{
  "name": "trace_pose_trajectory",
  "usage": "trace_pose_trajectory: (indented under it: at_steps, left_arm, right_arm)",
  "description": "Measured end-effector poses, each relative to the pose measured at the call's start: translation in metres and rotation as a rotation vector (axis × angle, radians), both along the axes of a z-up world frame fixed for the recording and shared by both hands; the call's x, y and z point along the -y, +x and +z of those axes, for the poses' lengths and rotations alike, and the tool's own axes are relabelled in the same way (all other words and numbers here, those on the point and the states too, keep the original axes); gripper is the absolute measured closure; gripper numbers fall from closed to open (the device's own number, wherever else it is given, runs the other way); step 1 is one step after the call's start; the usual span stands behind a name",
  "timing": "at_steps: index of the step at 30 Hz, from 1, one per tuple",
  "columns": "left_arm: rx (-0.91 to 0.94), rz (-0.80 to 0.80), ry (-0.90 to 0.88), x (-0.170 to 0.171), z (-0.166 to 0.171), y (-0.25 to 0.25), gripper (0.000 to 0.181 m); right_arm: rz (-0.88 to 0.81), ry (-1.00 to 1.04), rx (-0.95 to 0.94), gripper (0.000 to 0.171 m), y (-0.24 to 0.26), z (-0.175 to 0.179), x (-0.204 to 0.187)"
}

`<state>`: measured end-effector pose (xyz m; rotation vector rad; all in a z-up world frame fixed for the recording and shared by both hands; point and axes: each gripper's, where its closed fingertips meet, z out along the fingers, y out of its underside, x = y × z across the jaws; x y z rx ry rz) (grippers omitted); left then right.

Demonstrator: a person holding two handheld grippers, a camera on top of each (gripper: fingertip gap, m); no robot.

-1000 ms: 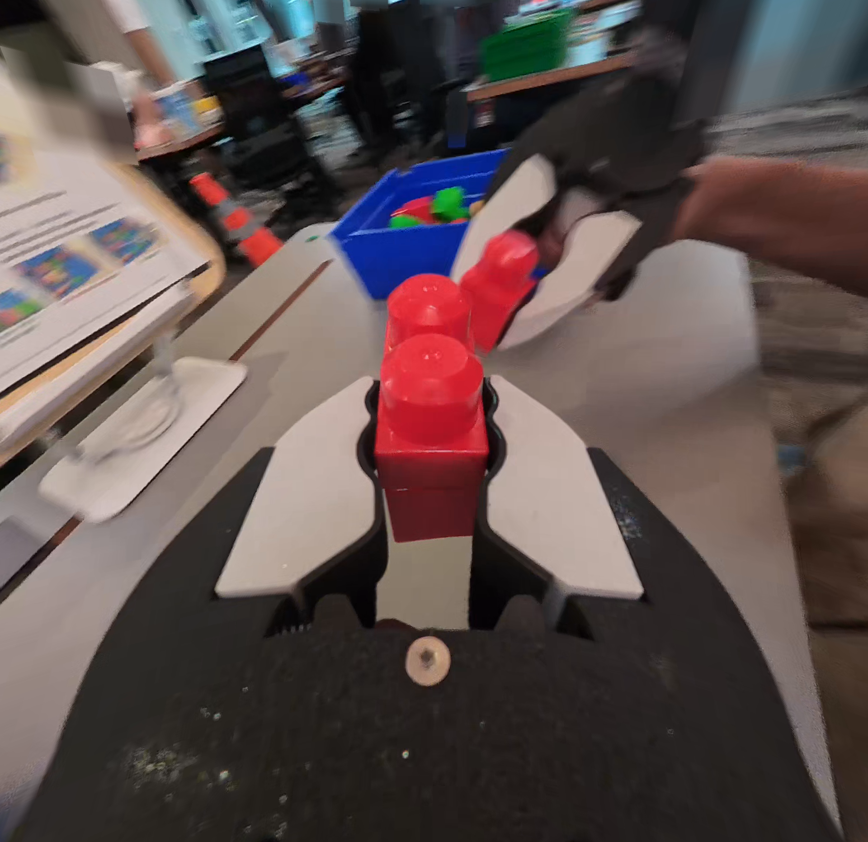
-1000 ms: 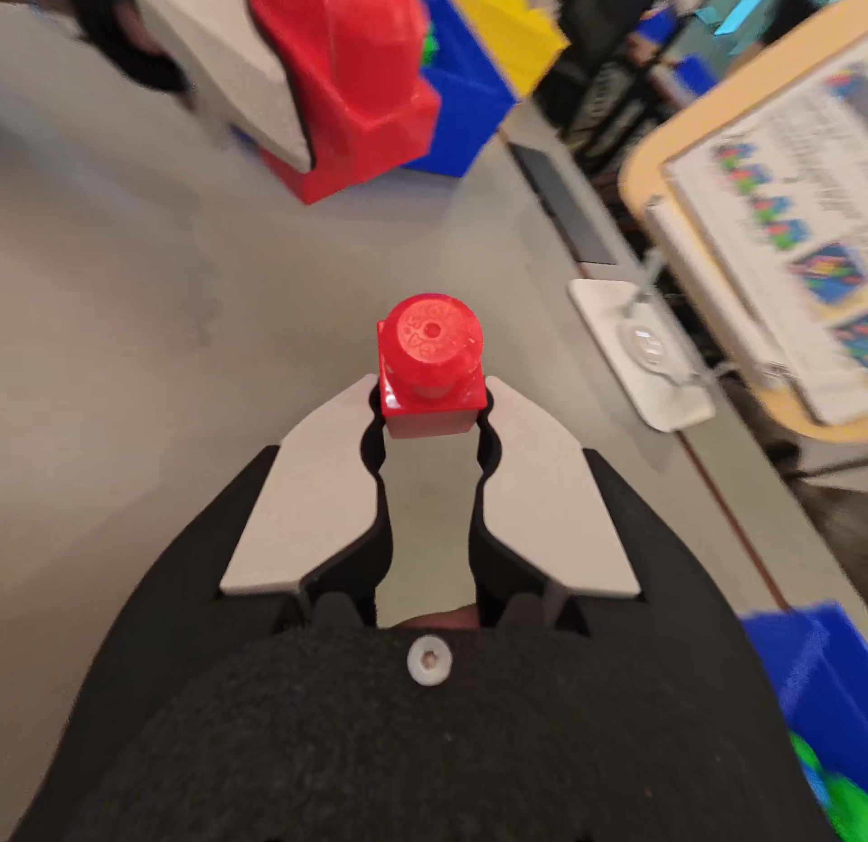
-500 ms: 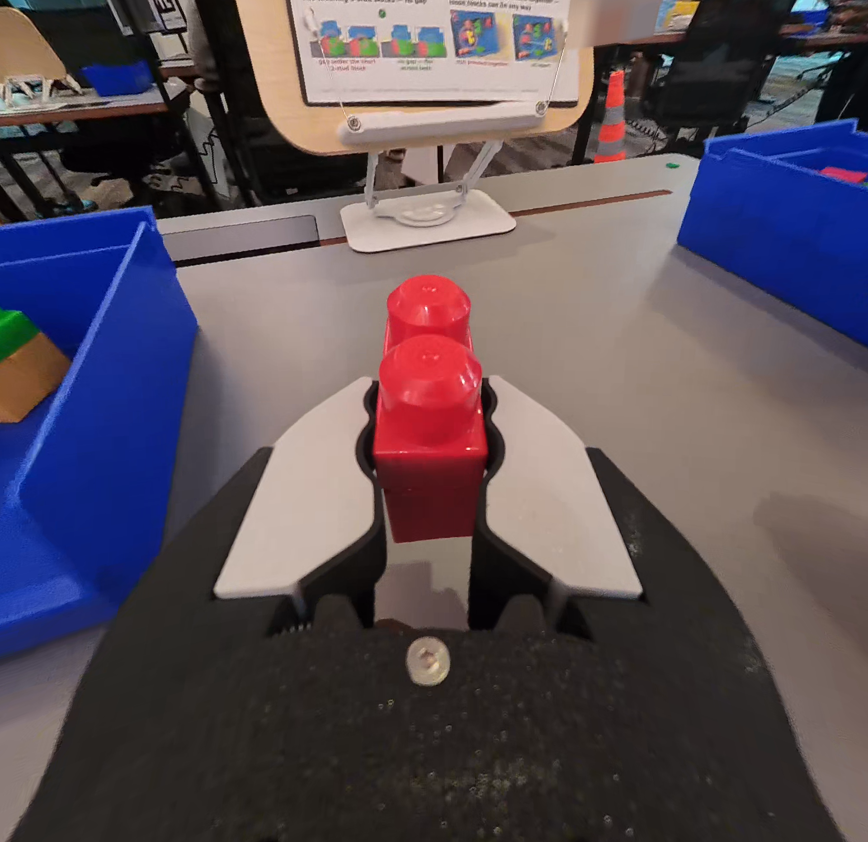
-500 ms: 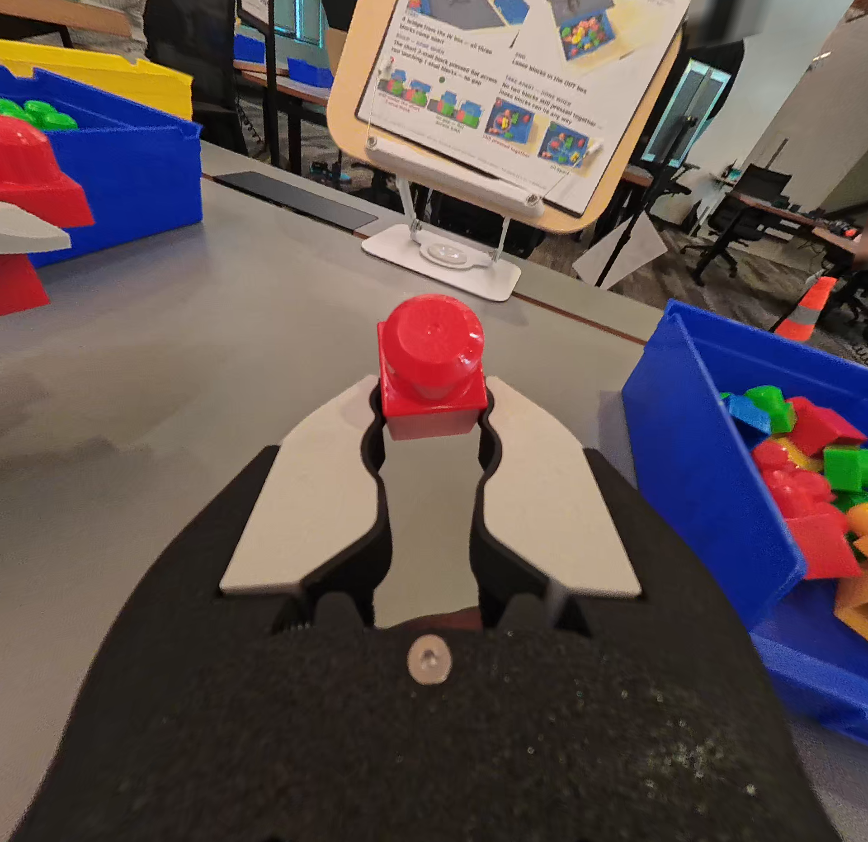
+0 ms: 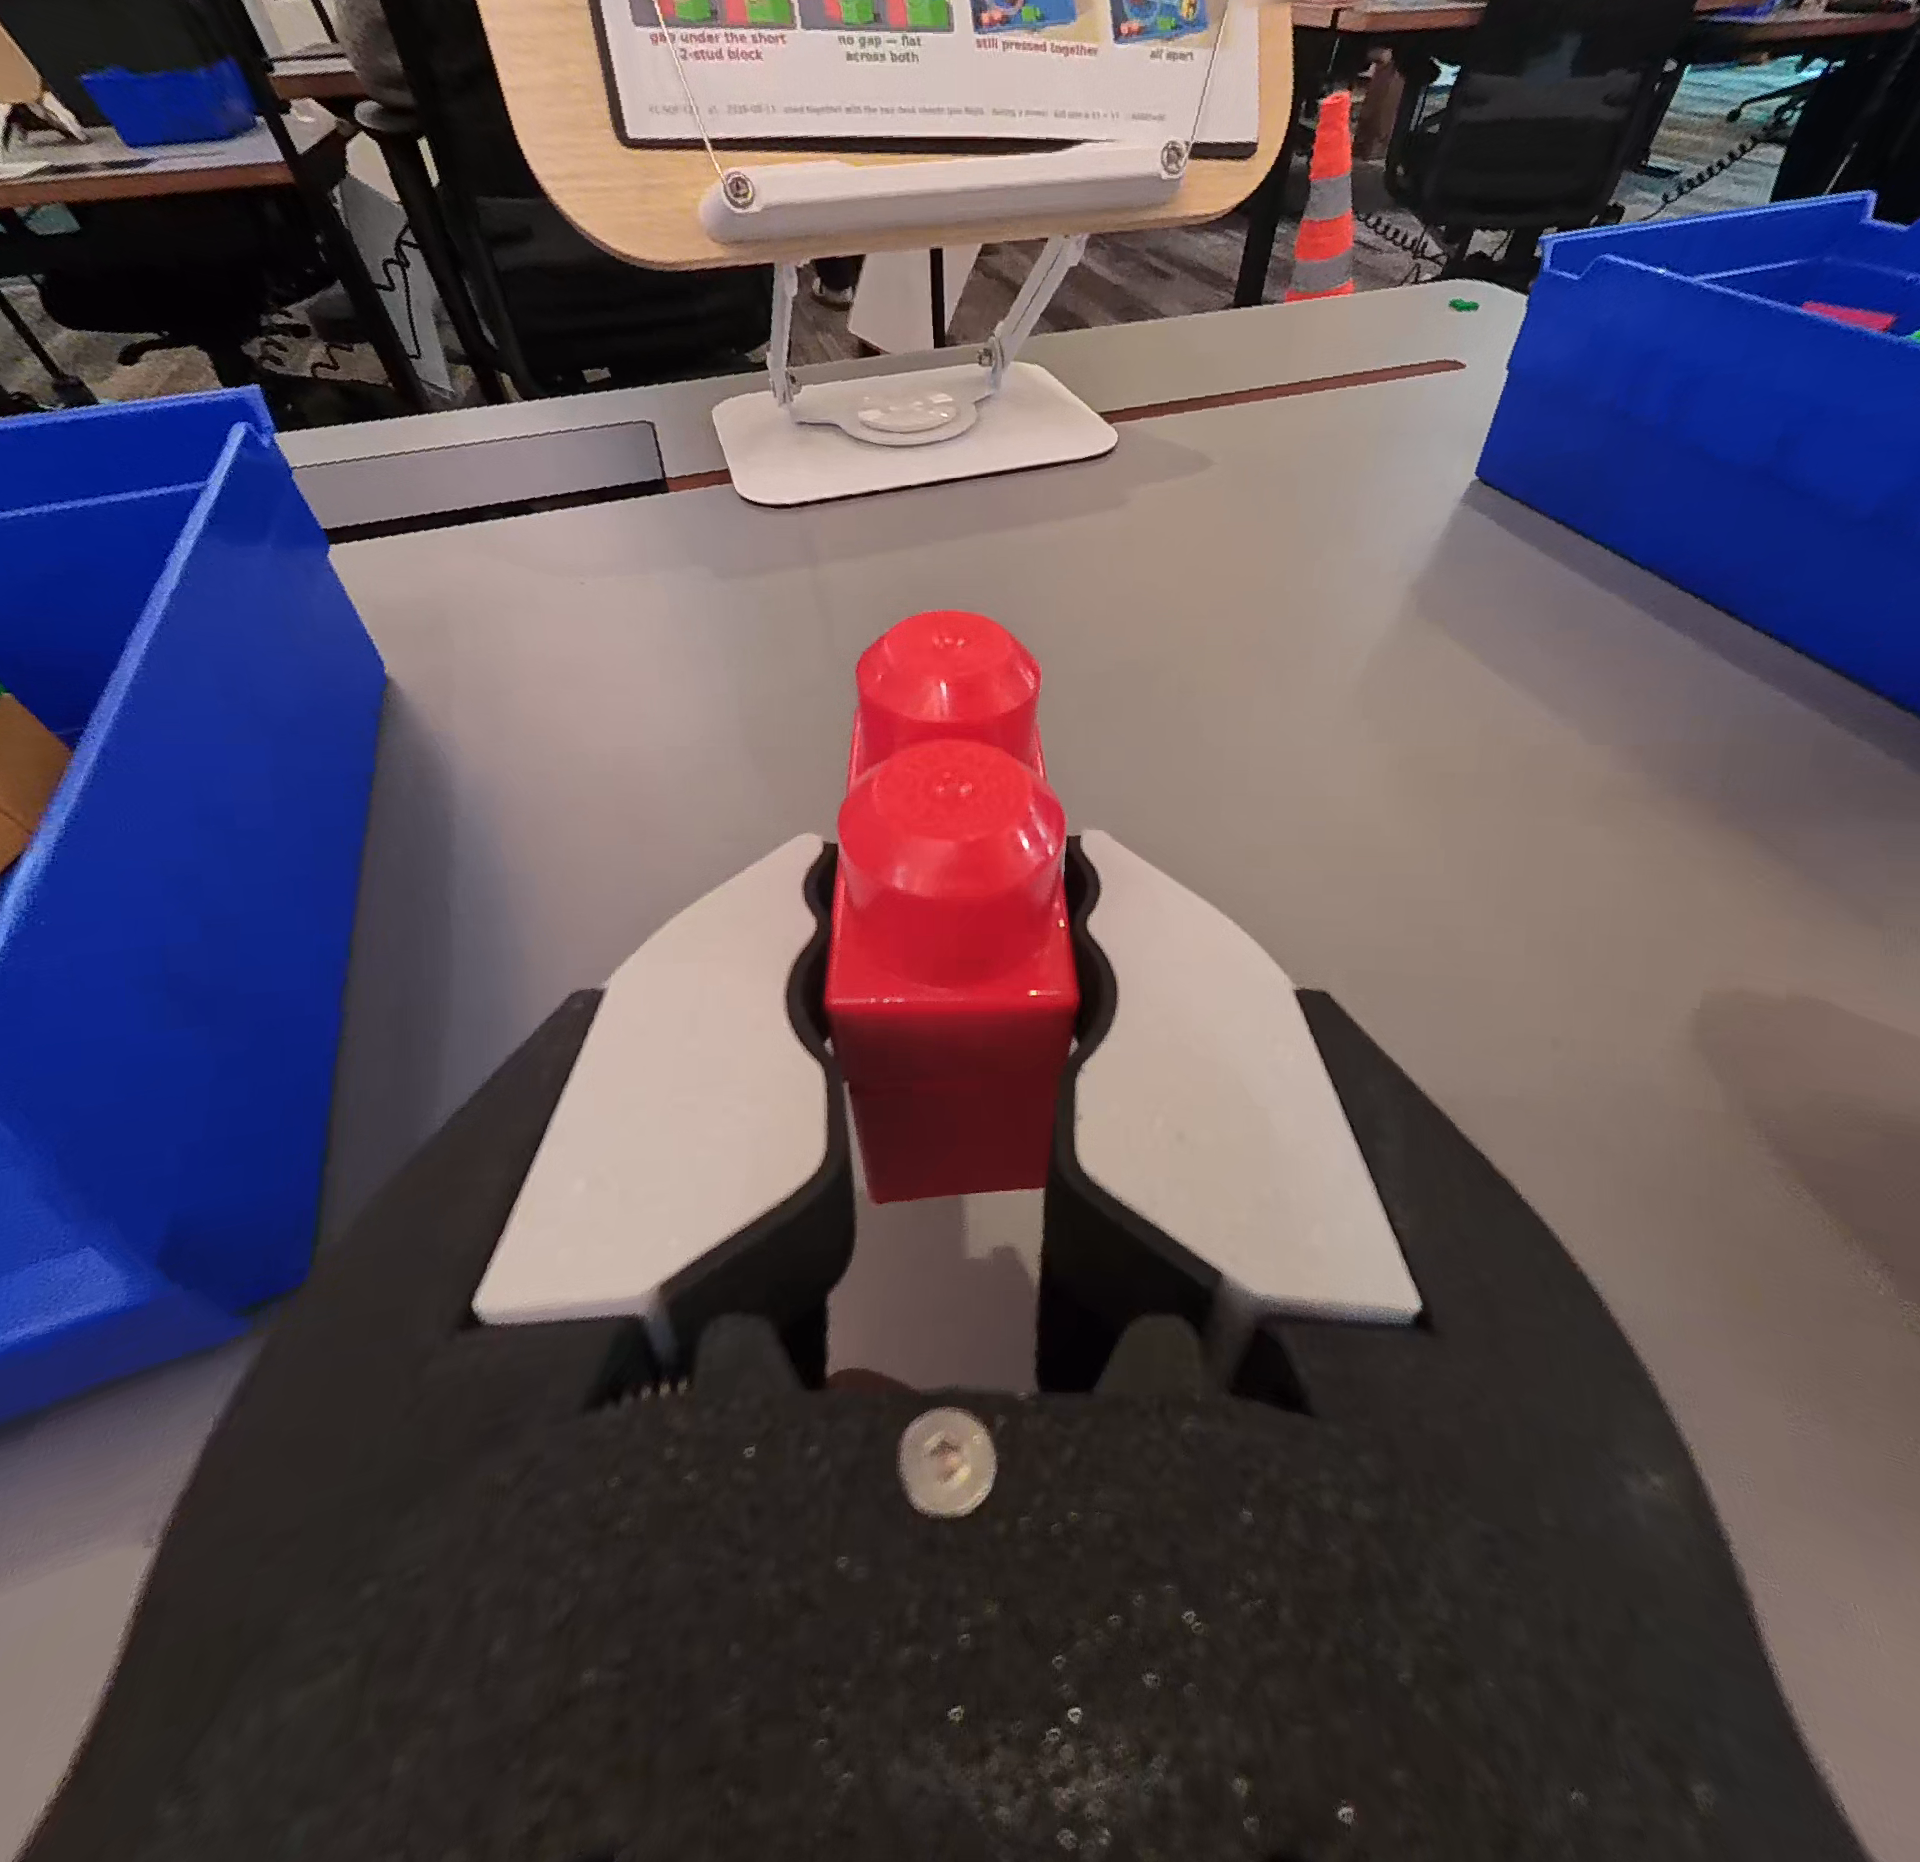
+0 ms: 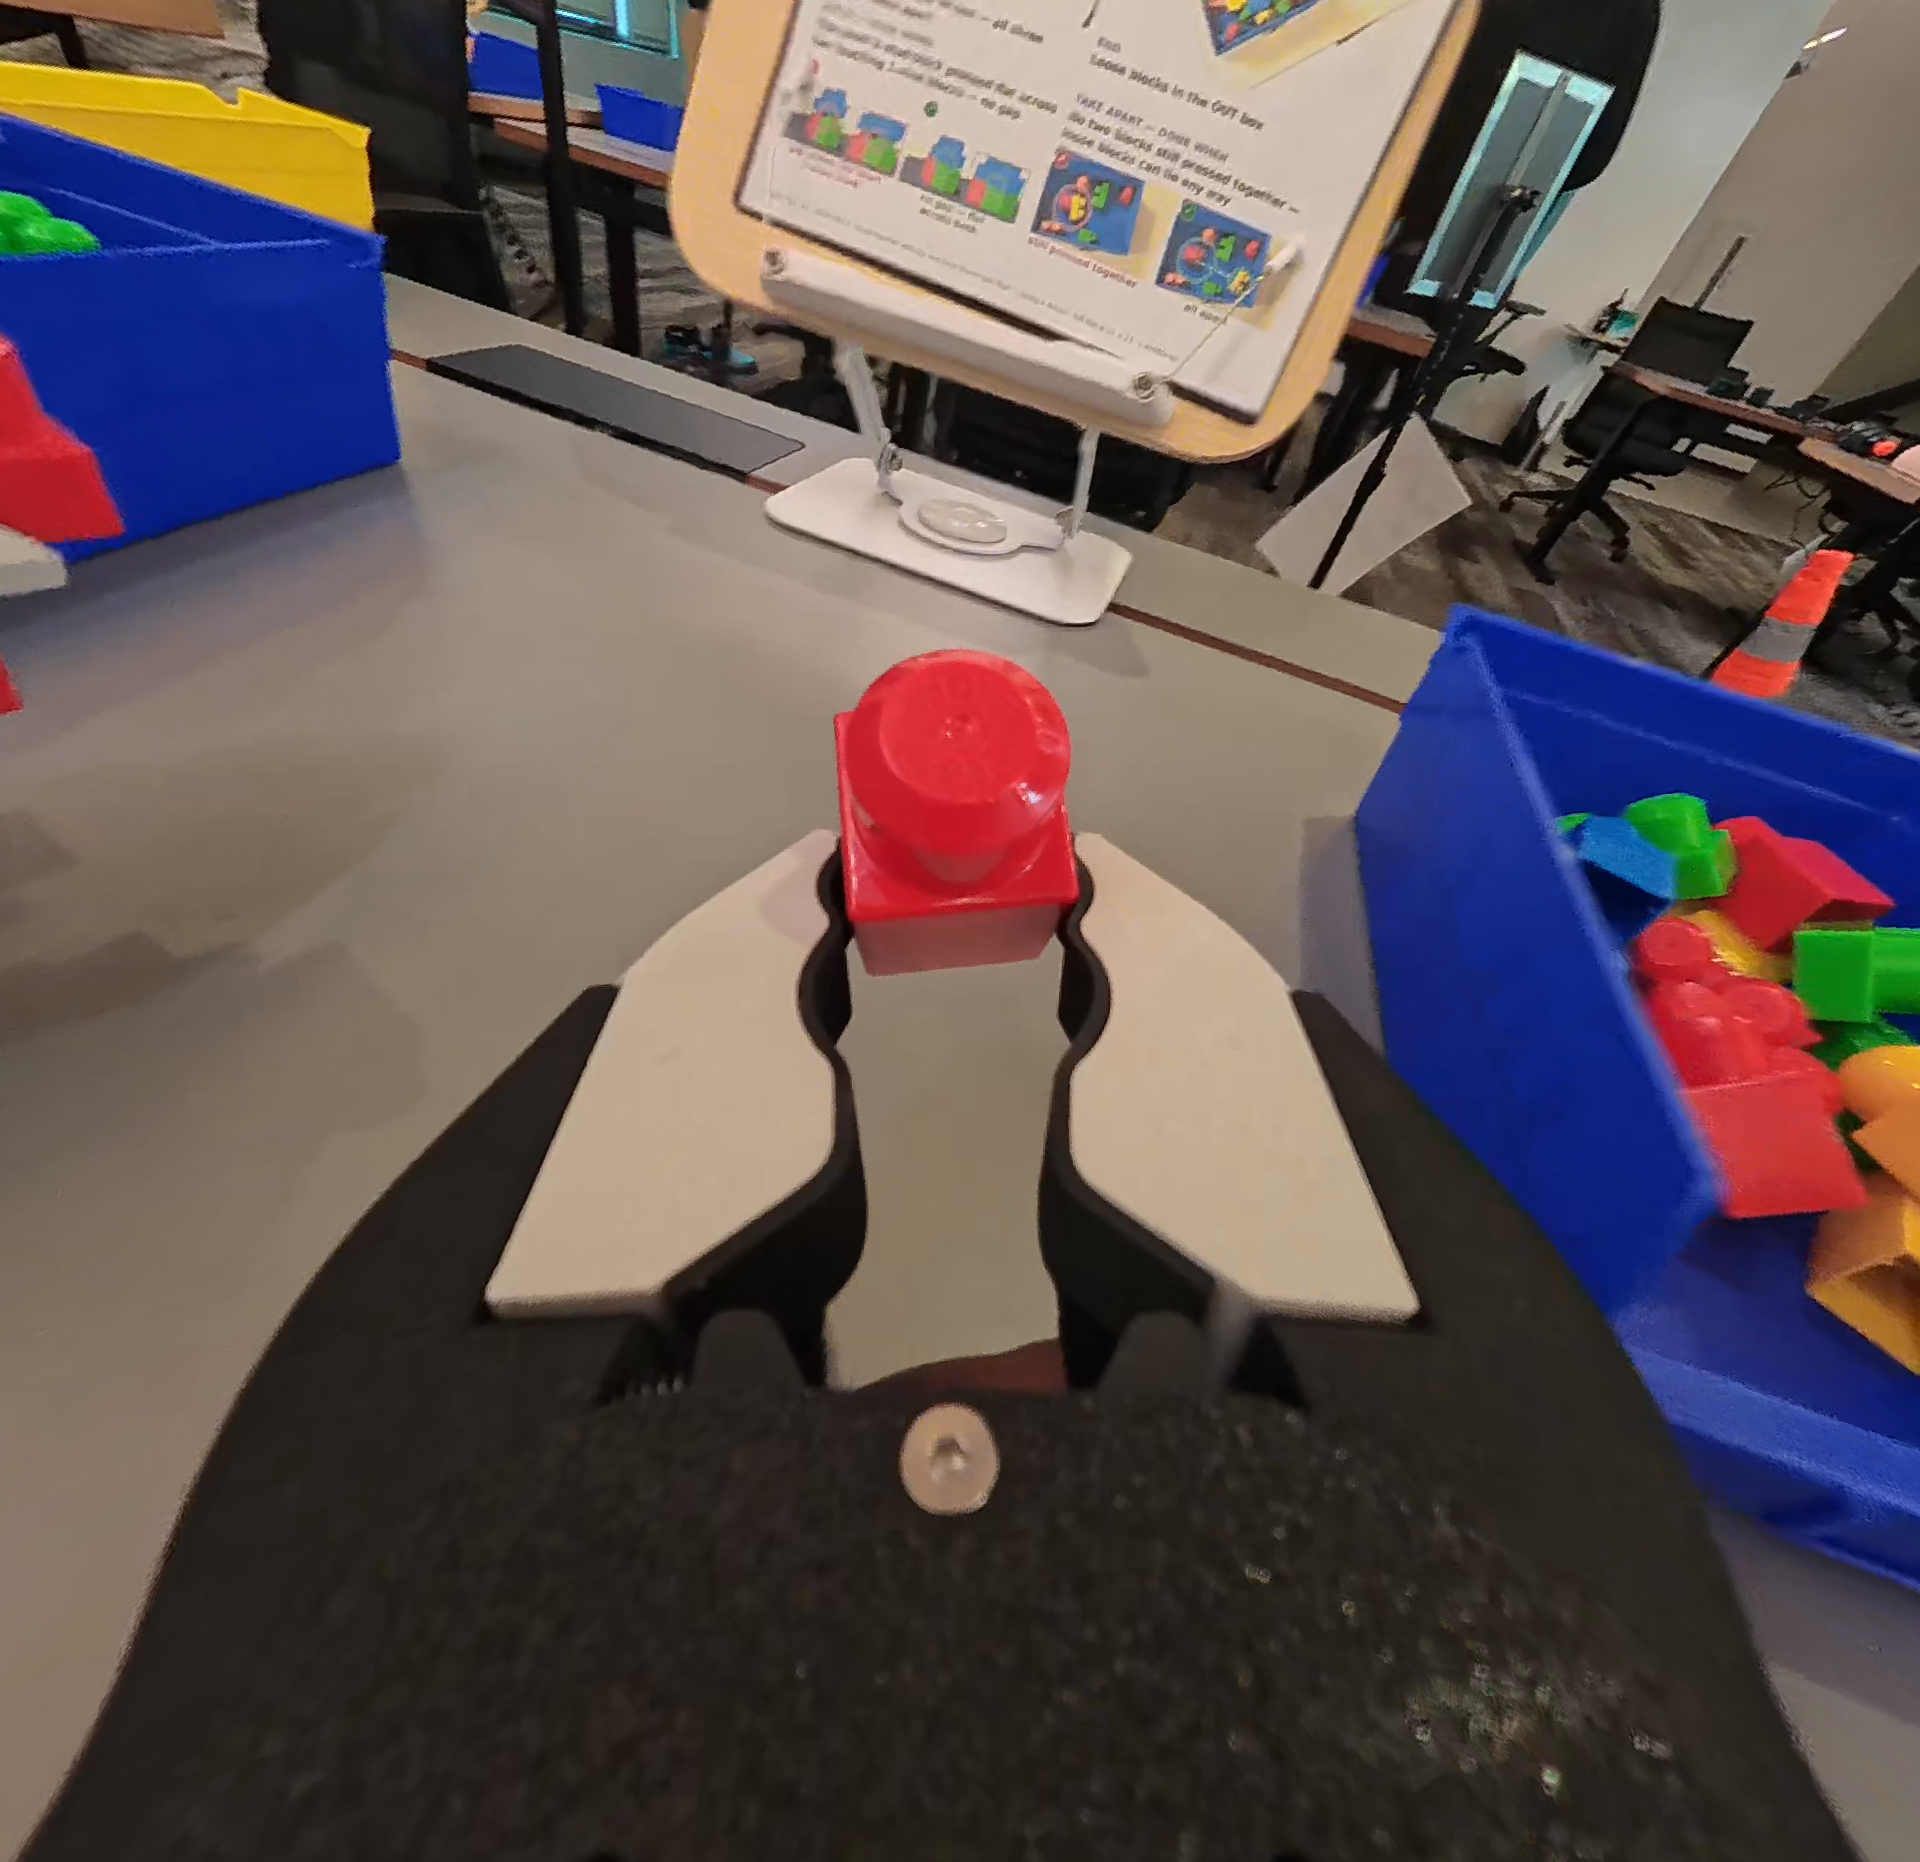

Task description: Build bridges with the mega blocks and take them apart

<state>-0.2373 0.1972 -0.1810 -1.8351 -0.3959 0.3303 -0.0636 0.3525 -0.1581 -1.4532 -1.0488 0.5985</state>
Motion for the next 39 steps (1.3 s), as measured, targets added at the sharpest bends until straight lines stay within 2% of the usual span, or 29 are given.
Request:
trace_pose_trajectory:
  at_steps: [4, 7, 9, 12, 16, 19, 22, 29, 32, 35, 39]
  left_arm:
    - [-0.006, -0.020, -0.005, -0.002, 0.000, 0.004, 0.140]
    - [0.000, -0.044, -0.017, -0.005, -0.002, 0.009, 0.140]
    - [0.000, -0.056, -0.023, -0.007, -0.004, 0.013, 0.140]
    - [-0.006, -0.068, -0.029, -0.007, -0.005, 0.017, 0.140]
    - [-0.020, -0.077, -0.047, -0.007, -0.006, 0.020, 0.140]
    - [-0.027, -0.076, -0.043, -0.005, -0.003, 0.019, 0.140]
    - [-0.031, -0.076, -0.042, -0.003, -0.001, 0.018, 0.140]
    - [-0.027, -0.095, -0.050, -0.006, -0.003, 0.023, 0.140]
    - [-0.030, -0.099, -0.050, -0.007, -0.004, 0.025, 0.140]
    - [-0.024, -0.104, -0.054, -0.007, -0.004, 0.025, 0.140]
    - [-0.024, -0.095, -0.046, -0.006, 0.001, 0.019, 0.140]
  right_arm:
    - [-0.091, 0.021, -0.036, 0.134, 0.028, 0.052, -0.060]
    - [-0.164, -0.004, -0.022, 0.134, 0.049, 0.086, -0.133]
    - [-0.210, -0.033, 0.041, 0.134, 0.056, 0.091, -0.190]
    - [-0.250, -0.138, 0.161, 0.134, 0.055, 0.065, -0.270]
    - [-0.267, -0.293, 0.357, 0.134, 0.048, 0.003, -0.327]
    - [-0.261, -0.367, 0.509, 0.134, 0.048, -0.035, -0.334]
    - [-0.253, -0.385, 0.582, 0.134, 0.049, -0.053, -0.333]
    - [-0.272, -0.370, 0.639, 0.132, 0.051, -0.057, -0.335]
    - [-0.282, -0.356, 0.661, 0.116, 0.051, -0.056, -0.336]
    - [-0.279, -0.312, 0.617, 0.105, 0.048, -0.035, -0.330]
    - [-0.256, -0.138, 0.450, 0.105, 0.042, 0.040, -0.287]
